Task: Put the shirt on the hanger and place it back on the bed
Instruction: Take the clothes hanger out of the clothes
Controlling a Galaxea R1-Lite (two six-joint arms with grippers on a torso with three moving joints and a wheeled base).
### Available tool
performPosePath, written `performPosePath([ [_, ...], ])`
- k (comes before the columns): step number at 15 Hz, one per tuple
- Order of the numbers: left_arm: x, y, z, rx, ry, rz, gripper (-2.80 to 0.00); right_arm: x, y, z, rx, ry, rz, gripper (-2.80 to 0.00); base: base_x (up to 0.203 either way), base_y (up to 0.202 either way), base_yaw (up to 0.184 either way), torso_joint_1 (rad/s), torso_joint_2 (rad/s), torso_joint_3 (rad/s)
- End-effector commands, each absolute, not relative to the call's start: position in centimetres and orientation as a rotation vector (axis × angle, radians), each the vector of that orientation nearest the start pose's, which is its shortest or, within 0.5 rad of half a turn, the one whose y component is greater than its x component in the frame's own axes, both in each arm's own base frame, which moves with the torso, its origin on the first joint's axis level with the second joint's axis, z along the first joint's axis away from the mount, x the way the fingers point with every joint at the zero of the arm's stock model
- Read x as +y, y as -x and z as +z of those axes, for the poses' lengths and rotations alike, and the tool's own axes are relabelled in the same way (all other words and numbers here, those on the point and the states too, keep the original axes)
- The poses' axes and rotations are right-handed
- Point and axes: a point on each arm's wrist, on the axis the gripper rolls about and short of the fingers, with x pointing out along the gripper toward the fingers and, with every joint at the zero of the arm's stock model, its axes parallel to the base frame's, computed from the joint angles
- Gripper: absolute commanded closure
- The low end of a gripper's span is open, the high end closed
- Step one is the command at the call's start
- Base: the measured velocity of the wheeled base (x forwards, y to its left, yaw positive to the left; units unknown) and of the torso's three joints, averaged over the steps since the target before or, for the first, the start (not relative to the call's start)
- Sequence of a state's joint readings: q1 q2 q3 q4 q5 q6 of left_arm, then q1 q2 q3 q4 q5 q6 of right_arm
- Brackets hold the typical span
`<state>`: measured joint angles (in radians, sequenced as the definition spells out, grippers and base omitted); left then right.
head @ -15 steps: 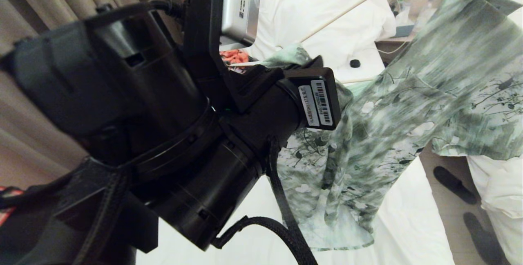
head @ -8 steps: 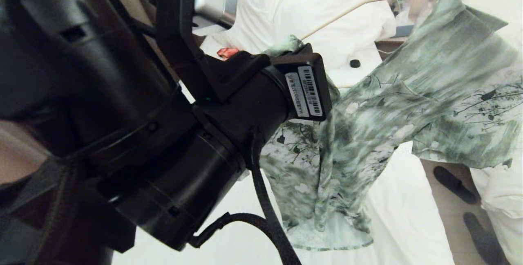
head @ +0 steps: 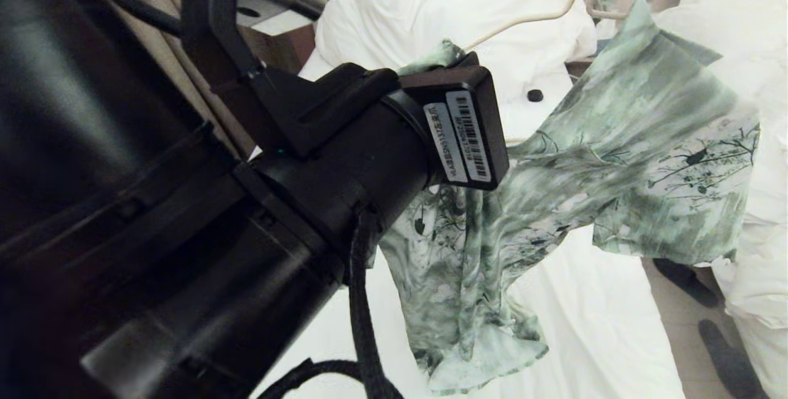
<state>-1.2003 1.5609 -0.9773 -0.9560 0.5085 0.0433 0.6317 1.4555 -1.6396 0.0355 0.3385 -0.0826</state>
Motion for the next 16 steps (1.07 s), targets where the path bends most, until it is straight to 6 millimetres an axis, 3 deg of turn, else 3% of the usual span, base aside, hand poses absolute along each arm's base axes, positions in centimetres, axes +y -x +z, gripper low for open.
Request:
performPosePath([
  [1,-25.2,-9.2,30.5,-0.267,0.259,-0.733,0.00,14.2,-17.9,41.8,-0.186,0.056,0.969,0.00,0.000,0.000,0.000,0.000,0.00,0.000],
  [4,-25.9,-8.9,29.6,-0.247,0.219,-0.749,0.00,14.8,-17.1,41.8,-0.191,0.051,1.007,0.00,0.000,0.000,0.000,0.000,0.00,0.000],
  [8,-26.3,-11.0,29.3,-0.247,0.202,-0.689,0.00,15.0,-16.2,42.0,-0.196,0.046,1.022,0.00,0.000,0.000,0.000,0.000,0.00,0.000],
  [16,-25.9,-10.3,30.0,-0.260,0.220,-0.705,0.00,15.7,-16.0,41.5,-0.176,0.046,1.027,0.00,0.000,0.000,0.000,0.000,0.00,0.000],
])
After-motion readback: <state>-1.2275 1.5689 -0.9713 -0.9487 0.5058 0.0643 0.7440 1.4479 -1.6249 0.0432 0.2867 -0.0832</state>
